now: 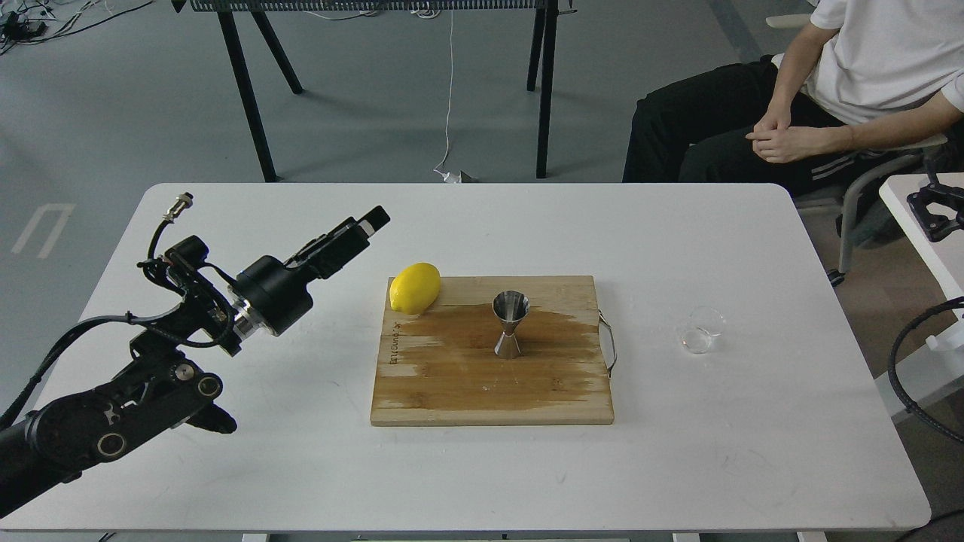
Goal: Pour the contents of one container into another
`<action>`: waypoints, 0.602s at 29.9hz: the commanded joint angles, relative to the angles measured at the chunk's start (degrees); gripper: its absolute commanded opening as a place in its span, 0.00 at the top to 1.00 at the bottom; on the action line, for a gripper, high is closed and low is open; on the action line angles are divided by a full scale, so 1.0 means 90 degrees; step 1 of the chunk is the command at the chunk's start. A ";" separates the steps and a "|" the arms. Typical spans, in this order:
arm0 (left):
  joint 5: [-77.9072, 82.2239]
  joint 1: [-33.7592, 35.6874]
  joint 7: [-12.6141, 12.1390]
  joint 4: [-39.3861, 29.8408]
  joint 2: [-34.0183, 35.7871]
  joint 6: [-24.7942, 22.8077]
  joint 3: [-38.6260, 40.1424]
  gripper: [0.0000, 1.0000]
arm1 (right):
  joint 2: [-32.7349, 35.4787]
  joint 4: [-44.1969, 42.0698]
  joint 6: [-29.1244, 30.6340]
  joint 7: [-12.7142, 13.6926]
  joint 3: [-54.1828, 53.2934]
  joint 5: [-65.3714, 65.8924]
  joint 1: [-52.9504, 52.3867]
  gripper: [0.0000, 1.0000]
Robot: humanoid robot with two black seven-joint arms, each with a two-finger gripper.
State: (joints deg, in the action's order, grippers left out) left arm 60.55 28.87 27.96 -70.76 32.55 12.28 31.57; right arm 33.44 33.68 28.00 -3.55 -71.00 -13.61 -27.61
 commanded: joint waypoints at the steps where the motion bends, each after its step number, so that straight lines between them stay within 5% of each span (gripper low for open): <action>1: -0.1820 0.0083 0.0005 0.0078 -0.0042 -0.0435 0.0495 0.01 | -0.0034 0.0280 0.0000 0.0014 -0.0011 -0.0147 0.0264 0.00; 5: -0.3677 0.0074 0.0005 0.0409 -0.0110 -0.1772 0.1266 0.00 | -0.0044 0.1090 0.0000 0.0014 -0.0011 -0.0782 0.0849 0.00; 10: -0.5182 0.0512 0.0005 0.1317 -0.0413 -0.2516 0.1493 0.00 | -0.0034 0.2213 0.0000 0.0033 -0.0333 -0.1086 0.1854 0.00; 14: -0.6081 0.1029 -0.1257 0.2361 -0.0676 -0.2663 0.1512 0.00 | -0.0034 0.3199 0.0000 0.0053 -0.0451 -0.1630 0.2617 0.00; 16: -0.6579 0.1244 -0.1795 0.2830 -0.0832 -0.2896 0.1570 0.00 | -0.0015 0.3620 -0.0598 0.0062 -0.0460 -0.2050 0.2871 0.00; 18: -0.7009 0.1372 -0.2012 0.3357 -0.0891 -0.3248 0.1736 0.00 | -0.0024 0.3913 -0.1107 0.0062 -0.0422 -0.2247 0.3076 0.00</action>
State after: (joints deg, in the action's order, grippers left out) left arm 3.27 39.13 14.22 -46.78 25.68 -13.14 45.58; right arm 33.21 64.51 24.20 -3.02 -75.04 -30.40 -2.95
